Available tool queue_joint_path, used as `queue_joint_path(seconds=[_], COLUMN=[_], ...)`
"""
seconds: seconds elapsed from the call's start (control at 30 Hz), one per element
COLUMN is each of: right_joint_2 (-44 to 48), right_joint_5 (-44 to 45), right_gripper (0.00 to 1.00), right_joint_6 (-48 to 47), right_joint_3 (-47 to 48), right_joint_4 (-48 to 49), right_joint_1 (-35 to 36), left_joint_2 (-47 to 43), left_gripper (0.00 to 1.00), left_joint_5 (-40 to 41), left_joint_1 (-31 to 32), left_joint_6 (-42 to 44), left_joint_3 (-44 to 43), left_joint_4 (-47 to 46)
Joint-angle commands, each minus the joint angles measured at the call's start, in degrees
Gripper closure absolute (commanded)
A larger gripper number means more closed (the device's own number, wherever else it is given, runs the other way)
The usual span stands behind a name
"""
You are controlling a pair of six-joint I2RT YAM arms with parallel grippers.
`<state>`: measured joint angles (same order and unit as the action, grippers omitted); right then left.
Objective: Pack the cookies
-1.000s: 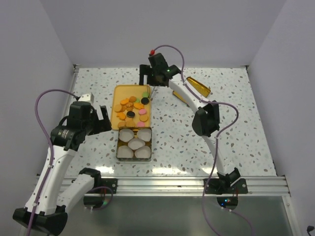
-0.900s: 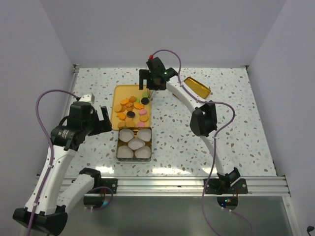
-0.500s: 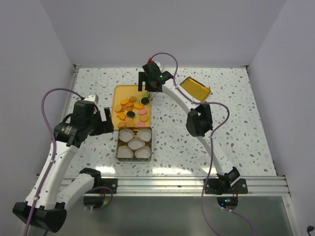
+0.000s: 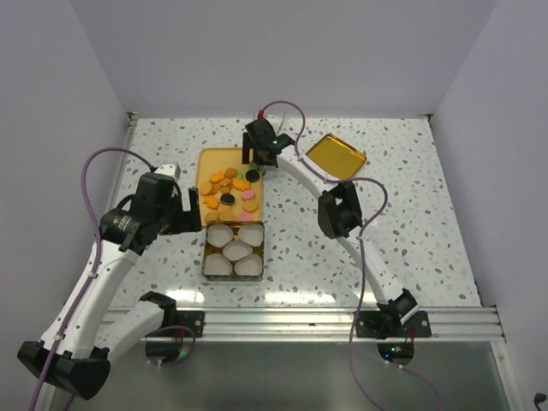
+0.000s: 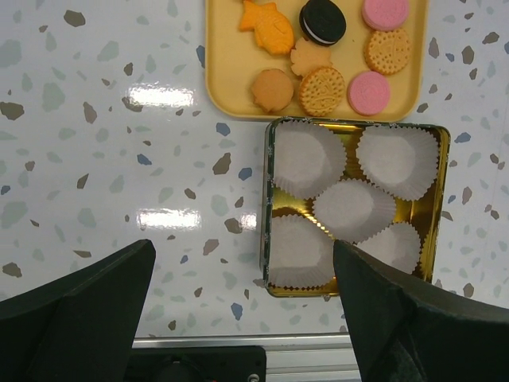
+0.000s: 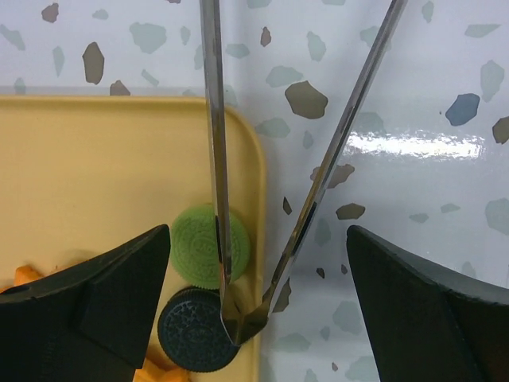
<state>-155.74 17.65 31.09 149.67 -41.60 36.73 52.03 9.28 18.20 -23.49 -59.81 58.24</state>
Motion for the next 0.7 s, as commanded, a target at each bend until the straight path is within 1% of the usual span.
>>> queue_joint_path(seconds=[0.0, 0.03, 0.13, 0.17, 0.27, 0.3, 0.37, 0.4, 0.53, 0.67], right_joint_2=[-1.6, -1.9, -3.2, -3.6, -3.9, -4.0, -3.9, -3.2, -0.1, 3.4], right_joint_5=[3.3, 3.2, 3.2, 3.3, 3.3, 3.4, 3.6, 3.8, 4.3, 4.3], right_gripper=[0.05, 0.07, 0.18, 0.24, 0.33, 0.41, 0.48, 0.55, 0.66, 0.71], right_joint_6=[1.2, 1.3, 2.0, 2.1, 2.6, 2.8, 3.1, 3.2, 2.8, 0.9], right_joint_3=[3.5, 3.5, 4.1, 4.1, 3.9, 3.8, 3.4, 2.9, -0.2, -2.3], right_joint_4=[4.4, 4.8, 5.7, 5.8, 6.1, 6.0, 5.8, 5.7, 5.4, 5.3], right_joint_1=[0.1, -0.1, -0.3, -0.3, -0.7, -0.6, -1.0, -1.0, -2.0, -2.7], left_joint_2=[0.2, 0.2, 0.4, 0.4, 0.8, 1.0, 1.4, 1.7, 2.5, 3.0], left_gripper=[0.00, 0.00, 0.00, 0.00, 0.00, 0.00, 0.00, 0.00, 0.00, 0.00], left_joint_5=[3.4, 3.7, 5.7, 6.2, 7.9, 8.0, 8.1, 8.1, 8.0, 8.2], left_joint_1=[1.3, 1.5, 2.5, 2.7, 3.3, 3.4, 3.7, 3.8, 3.8, 3.9], left_joint_6=[1.0, 1.0, 1.0, 1.0, 0.8, 0.8, 0.9, 1.0, 1.0, 0.8], left_joint_3=[-2.3, -2.3, -2.3, -2.5, -2.7, -2.7, -2.6, -2.6, -2.9, -3.4], left_joint_4=[0.6, 0.6, 0.6, 0.6, 0.6, 0.6, 0.2, -0.1, -0.3, -0.3])
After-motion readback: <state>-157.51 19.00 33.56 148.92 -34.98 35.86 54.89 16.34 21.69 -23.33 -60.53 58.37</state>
